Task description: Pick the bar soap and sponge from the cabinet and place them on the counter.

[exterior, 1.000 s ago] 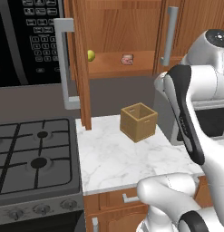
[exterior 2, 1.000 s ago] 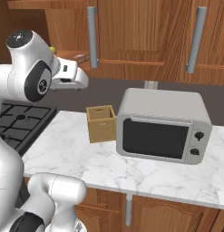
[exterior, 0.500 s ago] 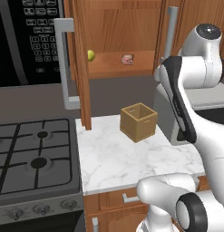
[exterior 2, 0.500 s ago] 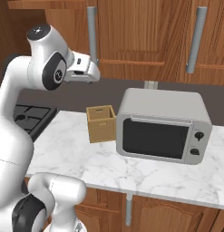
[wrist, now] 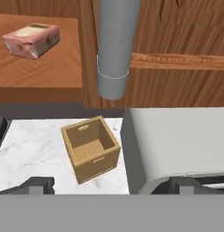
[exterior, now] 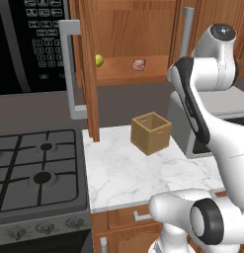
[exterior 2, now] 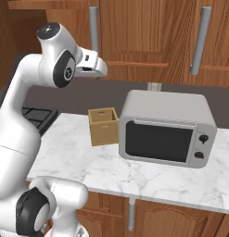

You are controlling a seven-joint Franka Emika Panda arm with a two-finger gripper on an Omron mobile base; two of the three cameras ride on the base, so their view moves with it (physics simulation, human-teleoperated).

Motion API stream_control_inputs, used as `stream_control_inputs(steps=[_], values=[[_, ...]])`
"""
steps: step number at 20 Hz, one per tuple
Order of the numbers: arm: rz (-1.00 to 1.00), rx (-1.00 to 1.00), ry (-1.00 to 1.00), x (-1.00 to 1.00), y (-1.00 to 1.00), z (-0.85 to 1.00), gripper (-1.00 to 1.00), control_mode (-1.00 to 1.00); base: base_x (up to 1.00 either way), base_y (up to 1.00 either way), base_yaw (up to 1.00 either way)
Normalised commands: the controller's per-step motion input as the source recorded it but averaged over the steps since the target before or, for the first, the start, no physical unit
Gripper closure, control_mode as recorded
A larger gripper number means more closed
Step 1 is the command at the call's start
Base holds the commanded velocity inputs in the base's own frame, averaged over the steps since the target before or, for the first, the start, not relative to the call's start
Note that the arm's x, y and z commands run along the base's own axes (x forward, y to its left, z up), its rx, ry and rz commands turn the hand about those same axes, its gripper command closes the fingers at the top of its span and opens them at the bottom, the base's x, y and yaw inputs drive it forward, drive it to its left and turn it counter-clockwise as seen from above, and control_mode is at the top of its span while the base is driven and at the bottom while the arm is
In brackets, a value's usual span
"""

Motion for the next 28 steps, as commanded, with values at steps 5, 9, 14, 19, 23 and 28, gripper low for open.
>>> stream_control_inputs(steps=[5,9,14,19,23,28], values=[[0.00,0.00,-0.08,0.27,-0.08,0.13,-1.00,-1.00,0.00,0.00,0.00],[0.00,0.00,-0.10,0.23,0.02,0.21,-1.00,-1.00,0.00,0.00,0.00],[0.00,-0.01,-0.05,0.25,0.01,0.20,-1.00,-1.00,0.00,0.00,0.00],[0.00,0.00,0.00,0.33,0.00,0.08,-1.00,-1.00,0.00,0.00,0.00],[0.00,0.00,0.01,0.39,0.00,0.01,-1.00,-1.00,0.00,0.00,0.00],[0.00,0.00,0.00,0.47,-0.04,0.00,-1.00,-1.00,0.00,0.00,0.00]])
